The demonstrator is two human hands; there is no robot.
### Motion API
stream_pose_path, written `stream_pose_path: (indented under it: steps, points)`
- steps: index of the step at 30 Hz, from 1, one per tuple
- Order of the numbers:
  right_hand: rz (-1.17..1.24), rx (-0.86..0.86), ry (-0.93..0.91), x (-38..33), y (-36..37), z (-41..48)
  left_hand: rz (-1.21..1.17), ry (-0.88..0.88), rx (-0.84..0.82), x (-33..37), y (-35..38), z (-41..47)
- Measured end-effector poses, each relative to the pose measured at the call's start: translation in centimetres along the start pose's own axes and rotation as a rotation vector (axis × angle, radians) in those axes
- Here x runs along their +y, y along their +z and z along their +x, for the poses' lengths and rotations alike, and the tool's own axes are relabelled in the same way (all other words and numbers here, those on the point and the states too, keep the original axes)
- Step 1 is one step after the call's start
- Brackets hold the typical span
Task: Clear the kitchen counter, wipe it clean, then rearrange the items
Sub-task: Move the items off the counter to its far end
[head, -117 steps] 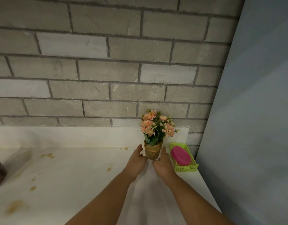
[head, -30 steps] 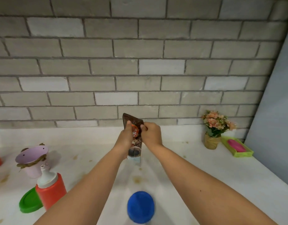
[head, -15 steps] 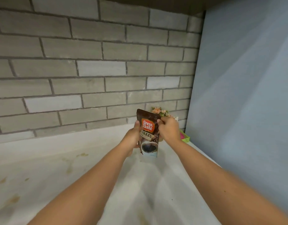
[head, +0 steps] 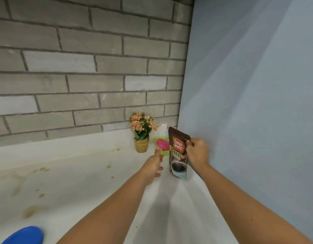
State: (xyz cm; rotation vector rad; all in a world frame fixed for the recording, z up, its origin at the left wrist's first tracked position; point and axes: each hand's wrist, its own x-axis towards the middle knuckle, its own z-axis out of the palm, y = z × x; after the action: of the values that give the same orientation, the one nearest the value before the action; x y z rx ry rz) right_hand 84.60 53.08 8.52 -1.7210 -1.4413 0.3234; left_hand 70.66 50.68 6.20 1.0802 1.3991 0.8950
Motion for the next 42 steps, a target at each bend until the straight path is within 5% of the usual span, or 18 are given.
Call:
stream_pose_path:
  steps: [26, 42]
  points:
    - [0.066, -0.145, -0.085, 5.0, 1.8, 3.0, -0.064, -0.017, 0.034, -0.7, 6.8, 2.9]
    - [0.140, 0.147, -0.321, -0.1, -0.1, 0.3, -0.170, 0.099, 0.219, -0.1, 3.0, 0.5]
